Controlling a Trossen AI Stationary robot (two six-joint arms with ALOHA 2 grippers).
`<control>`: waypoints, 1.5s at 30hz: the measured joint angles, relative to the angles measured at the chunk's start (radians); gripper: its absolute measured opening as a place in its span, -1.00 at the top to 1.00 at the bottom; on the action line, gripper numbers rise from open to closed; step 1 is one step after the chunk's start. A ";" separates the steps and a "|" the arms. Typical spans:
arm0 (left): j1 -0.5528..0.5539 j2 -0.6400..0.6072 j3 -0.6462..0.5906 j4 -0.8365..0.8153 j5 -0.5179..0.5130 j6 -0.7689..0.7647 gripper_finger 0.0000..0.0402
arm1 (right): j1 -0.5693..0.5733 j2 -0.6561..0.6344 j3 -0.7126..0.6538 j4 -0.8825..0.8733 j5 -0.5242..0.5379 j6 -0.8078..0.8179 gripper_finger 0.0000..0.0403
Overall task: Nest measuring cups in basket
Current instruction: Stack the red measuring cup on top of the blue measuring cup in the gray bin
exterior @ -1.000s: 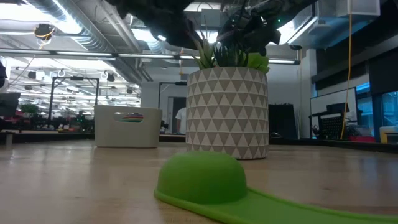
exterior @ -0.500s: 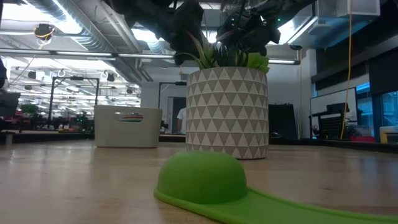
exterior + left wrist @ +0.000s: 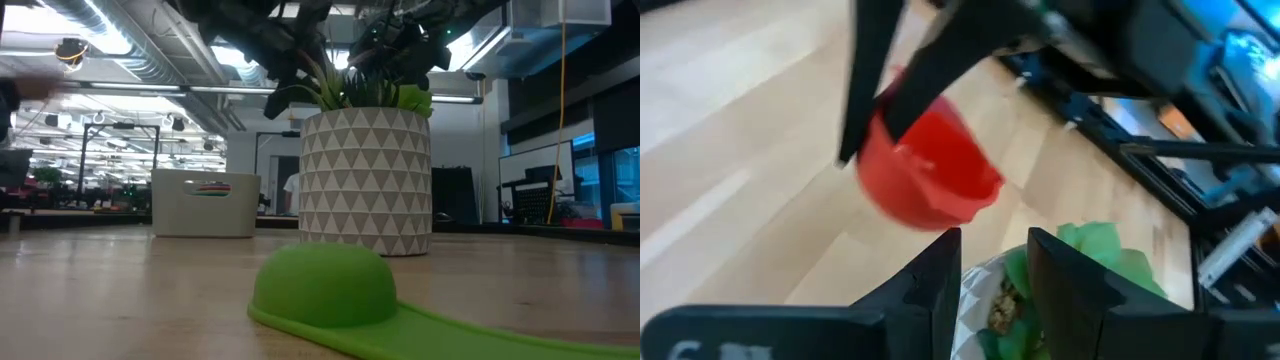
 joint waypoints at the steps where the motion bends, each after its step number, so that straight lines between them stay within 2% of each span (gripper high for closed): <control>1: 0.000 0.000 0.000 -0.012 -0.013 -0.021 0.45 | 0.000 0.000 0.000 0.000 0.012 0.000 0.91; 8: 0.001 0.000 0.000 -0.045 -0.078 -0.099 0.45 | 0.012 0.000 0.000 -0.001 0.185 -0.001 0.91; 15: 0.001 0.000 0.000 -0.046 -0.185 -0.101 0.45 | 0.033 0.000 0.000 0.018 0.180 -0.001 0.91; 28: 0.005 0.000 0.000 -0.044 -0.179 -0.099 0.46 | 0.058 0.000 0.000 0.075 0.182 -0.001 0.91; 41: 0.005 -0.001 0.000 -0.041 -0.192 -0.106 0.88 | 0.058 0.000 0.000 0.076 0.188 -0.004 0.91; 45: 0.005 -0.001 0.000 -0.042 -0.192 -0.109 0.93 | 0.058 0.000 0.000 0.076 0.189 -0.006 0.91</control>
